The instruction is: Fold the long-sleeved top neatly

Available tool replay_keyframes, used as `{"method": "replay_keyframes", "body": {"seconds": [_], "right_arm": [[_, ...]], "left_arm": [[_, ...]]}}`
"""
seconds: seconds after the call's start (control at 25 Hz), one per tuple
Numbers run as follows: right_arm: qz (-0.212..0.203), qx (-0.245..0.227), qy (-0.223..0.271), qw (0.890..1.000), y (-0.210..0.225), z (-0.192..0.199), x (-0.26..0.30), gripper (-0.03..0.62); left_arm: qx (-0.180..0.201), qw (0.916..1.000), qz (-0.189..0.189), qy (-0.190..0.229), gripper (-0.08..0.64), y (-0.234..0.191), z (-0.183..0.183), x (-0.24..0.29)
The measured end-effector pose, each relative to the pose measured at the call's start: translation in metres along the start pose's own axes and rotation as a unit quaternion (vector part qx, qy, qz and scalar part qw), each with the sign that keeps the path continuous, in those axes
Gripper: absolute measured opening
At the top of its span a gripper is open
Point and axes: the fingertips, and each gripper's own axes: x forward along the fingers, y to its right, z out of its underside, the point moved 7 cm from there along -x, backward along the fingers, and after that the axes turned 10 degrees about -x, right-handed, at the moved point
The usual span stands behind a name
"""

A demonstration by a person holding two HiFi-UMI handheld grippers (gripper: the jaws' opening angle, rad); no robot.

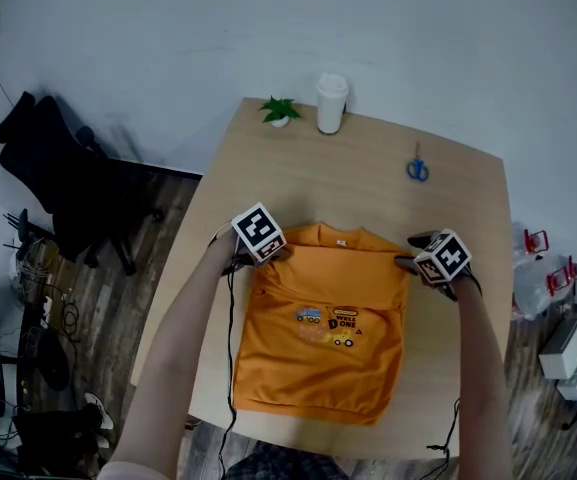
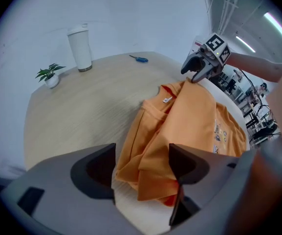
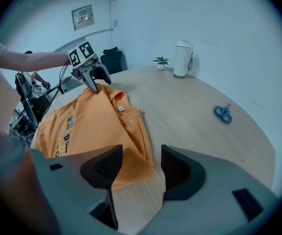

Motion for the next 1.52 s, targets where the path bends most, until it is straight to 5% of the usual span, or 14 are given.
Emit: {"method": "replay_keyframes", "body": {"seconds": [0.32, 0.56, 0.76, 1.08, 1.32, 1.52], "right_arm": [[-0.001, -0.01, -0.046, 0.999, -0.005, 0.005, 0.017, 0.276], [-0.023, 0.039, -0.056, 0.997, -0.001, 0.013, 0.023, 0.284], [-0.051, 0.053, -0.051, 0.996, -0.005, 0.012, 0.027, 0.219], [-0.082, 0.068, -0.033, 0.994, -0.015, 0.01, 0.028, 0.09], [-0.064, 0.064, -0.019, 0.996, -0.02, 0.011, 0.026, 0.064], [-0.032, 0.062, -0.008, 0.998, -0.022, 0.01, 0.02, 0.051]], "left_arm": [[0.003, 0.9991, -0.024, -0.033, 0.345, -0.002, 0.005, 0.017], [-0.032, 0.9992, -0.012, -0.02, 0.37, -0.008, 0.01, 0.02], [-0.025, 0.9991, -0.015, -0.031, 0.364, -0.007, 0.008, 0.021], [-0.015, 0.9993, -0.001, -0.035, 0.236, 0.006, 0.007, 0.021], [-0.031, 0.9995, -0.005, 0.002, 0.11, 0.014, 0.011, 0.018], [-0.004, 0.9993, -0.033, 0.018, 0.067, 0.023, 0.011, 0.013]]}}
